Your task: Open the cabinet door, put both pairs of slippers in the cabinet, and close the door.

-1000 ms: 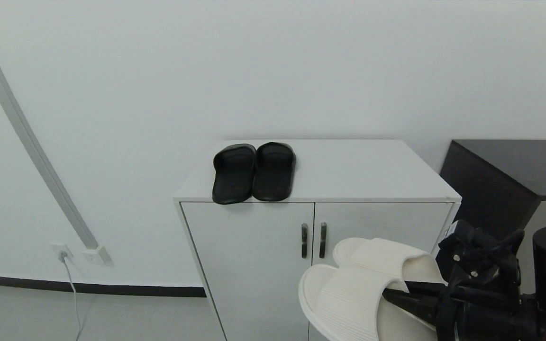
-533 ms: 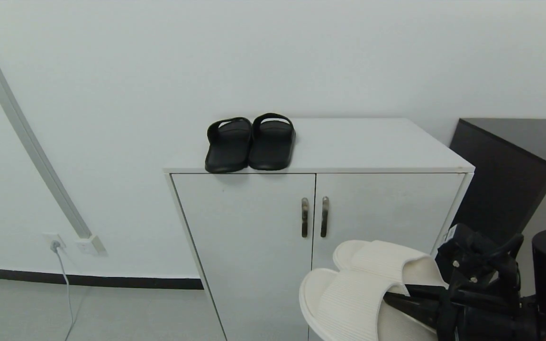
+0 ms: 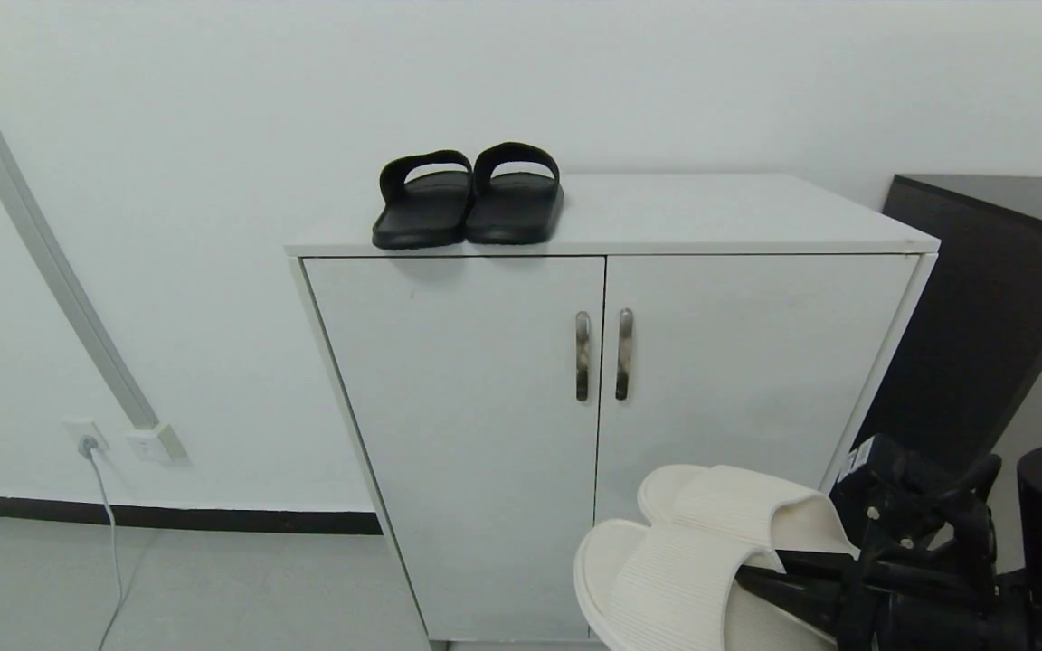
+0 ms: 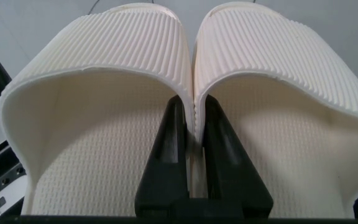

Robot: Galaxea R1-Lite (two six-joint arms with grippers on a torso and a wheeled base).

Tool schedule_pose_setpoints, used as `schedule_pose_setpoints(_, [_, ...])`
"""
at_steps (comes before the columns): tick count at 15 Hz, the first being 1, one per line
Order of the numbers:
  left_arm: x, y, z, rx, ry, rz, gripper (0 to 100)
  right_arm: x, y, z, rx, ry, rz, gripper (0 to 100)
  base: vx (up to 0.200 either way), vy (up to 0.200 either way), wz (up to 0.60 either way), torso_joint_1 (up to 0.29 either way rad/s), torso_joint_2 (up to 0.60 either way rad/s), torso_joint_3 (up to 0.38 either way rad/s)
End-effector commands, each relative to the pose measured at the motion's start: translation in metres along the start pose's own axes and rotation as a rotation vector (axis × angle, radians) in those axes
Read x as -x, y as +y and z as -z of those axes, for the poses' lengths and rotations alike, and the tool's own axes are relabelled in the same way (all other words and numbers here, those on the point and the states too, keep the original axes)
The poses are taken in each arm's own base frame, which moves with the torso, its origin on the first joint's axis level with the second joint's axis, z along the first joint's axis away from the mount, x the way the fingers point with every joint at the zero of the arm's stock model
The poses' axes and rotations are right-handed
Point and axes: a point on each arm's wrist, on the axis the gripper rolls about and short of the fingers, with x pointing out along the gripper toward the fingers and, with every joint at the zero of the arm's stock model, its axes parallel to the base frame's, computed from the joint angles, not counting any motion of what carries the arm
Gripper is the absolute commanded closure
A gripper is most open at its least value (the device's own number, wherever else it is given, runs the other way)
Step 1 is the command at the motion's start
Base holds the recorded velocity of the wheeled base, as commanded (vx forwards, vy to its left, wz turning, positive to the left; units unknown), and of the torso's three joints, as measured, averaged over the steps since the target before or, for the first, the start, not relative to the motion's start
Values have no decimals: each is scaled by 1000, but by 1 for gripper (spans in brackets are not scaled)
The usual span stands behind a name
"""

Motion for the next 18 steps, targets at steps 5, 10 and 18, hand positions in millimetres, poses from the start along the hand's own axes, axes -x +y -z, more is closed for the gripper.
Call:
schedule_pose_setpoints(5, [0,0,0,0,1,0,0,-1,0,3,11,16,-2,100,0,0,0,-52,435,366])
schedule_pose_setpoints(10, [-4,-1,-14,-80,30,102,0,-1,0,5,11,20,-3,100,0,0,0,0,27,17])
schedule_pose_setpoints(18, [-88,-5,-106,72,187,447,0,0,5,9,20,32,-24,100,0,0,0,-7,48,44])
